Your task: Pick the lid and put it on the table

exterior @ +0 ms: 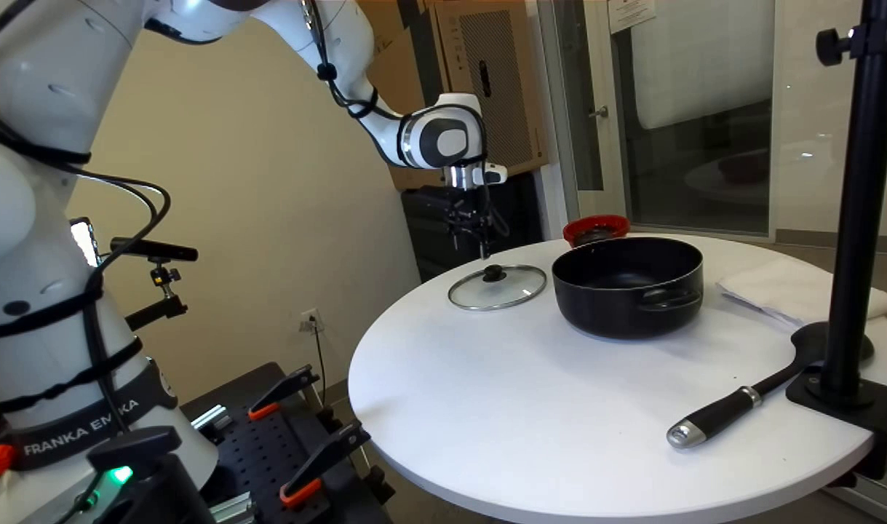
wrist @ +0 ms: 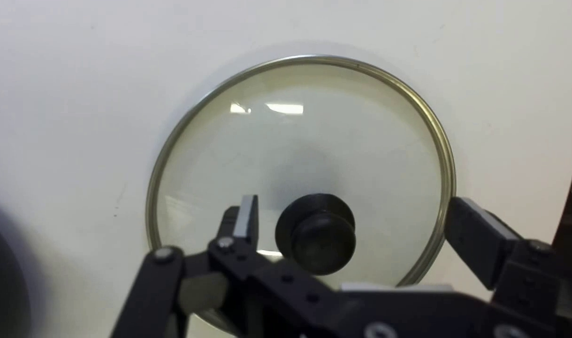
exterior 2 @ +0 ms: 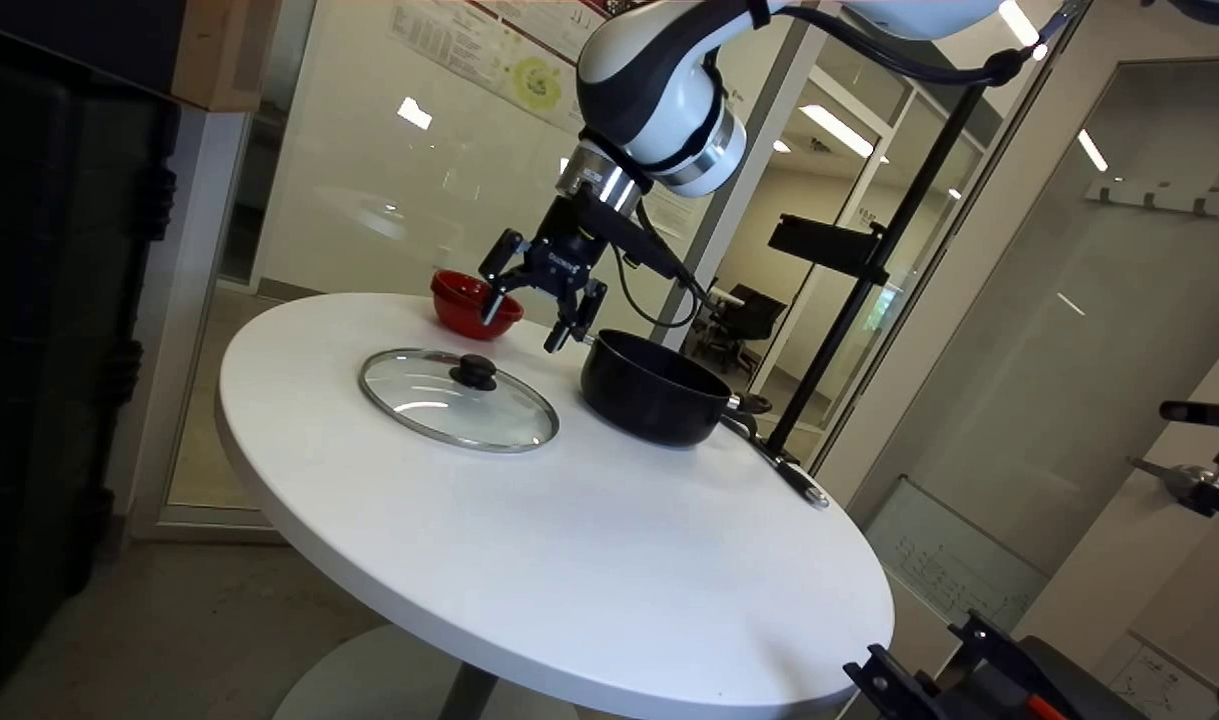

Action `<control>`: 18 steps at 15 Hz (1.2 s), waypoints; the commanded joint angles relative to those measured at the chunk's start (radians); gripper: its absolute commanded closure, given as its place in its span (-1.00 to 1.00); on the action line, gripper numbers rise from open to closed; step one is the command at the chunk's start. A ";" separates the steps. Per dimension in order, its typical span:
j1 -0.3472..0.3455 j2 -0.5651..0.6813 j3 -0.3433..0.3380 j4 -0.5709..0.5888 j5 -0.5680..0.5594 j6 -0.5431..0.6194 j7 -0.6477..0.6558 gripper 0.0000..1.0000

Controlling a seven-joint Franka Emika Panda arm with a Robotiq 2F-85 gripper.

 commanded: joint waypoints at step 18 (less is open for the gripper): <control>0.012 0.072 0.021 0.034 -0.063 0.208 -0.072 -1.00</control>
